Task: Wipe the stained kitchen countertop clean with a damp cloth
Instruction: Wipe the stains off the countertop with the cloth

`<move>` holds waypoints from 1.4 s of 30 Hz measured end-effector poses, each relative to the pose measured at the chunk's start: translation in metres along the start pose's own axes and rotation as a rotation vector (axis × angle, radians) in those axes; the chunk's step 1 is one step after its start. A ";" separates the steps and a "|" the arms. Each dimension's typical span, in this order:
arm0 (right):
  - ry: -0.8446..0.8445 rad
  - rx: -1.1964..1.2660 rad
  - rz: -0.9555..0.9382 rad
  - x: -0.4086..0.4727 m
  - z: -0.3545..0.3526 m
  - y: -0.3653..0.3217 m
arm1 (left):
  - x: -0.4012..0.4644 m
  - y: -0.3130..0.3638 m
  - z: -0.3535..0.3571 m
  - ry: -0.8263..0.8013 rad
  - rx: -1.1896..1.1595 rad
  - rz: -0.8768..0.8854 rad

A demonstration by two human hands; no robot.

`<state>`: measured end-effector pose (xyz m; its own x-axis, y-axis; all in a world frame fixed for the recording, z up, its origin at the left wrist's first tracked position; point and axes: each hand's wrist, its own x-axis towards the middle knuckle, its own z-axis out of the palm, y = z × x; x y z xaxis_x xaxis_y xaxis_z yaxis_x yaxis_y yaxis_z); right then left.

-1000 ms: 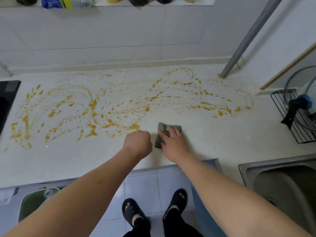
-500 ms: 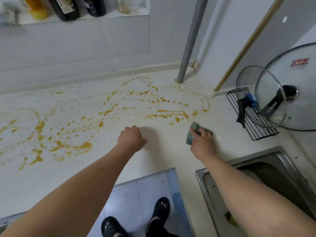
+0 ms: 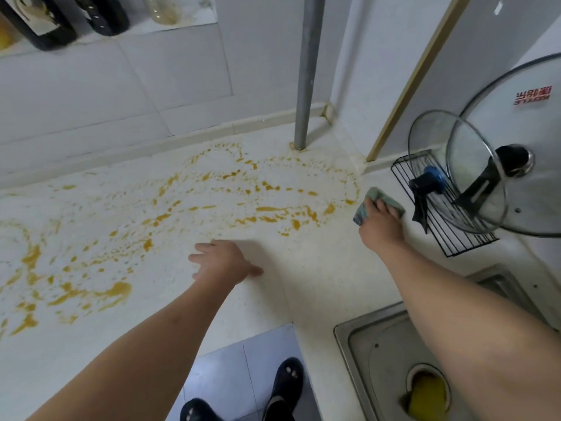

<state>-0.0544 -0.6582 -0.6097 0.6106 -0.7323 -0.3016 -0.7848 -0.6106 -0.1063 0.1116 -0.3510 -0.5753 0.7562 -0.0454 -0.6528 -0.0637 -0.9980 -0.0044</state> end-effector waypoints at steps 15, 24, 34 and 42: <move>-0.022 0.049 -0.226 0.061 -0.017 -0.024 | 0.003 0.006 -0.005 -0.054 0.010 0.001; -0.062 0.167 -0.420 -0.050 0.022 -0.096 | 0.002 0.000 -0.004 -0.041 0.039 0.052; 0.016 0.086 -0.284 -0.020 0.007 -0.034 | -0.002 -0.001 -0.006 -0.035 0.023 0.076; -0.004 0.092 -0.181 0.033 0.001 -0.076 | -0.004 0.002 -0.008 -0.048 -0.028 0.016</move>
<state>0.0258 -0.6357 -0.6129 0.7425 -0.6115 -0.2735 -0.6686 -0.7020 -0.2453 0.1132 -0.3535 -0.5669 0.7229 -0.0598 -0.6884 -0.0567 -0.9980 0.0271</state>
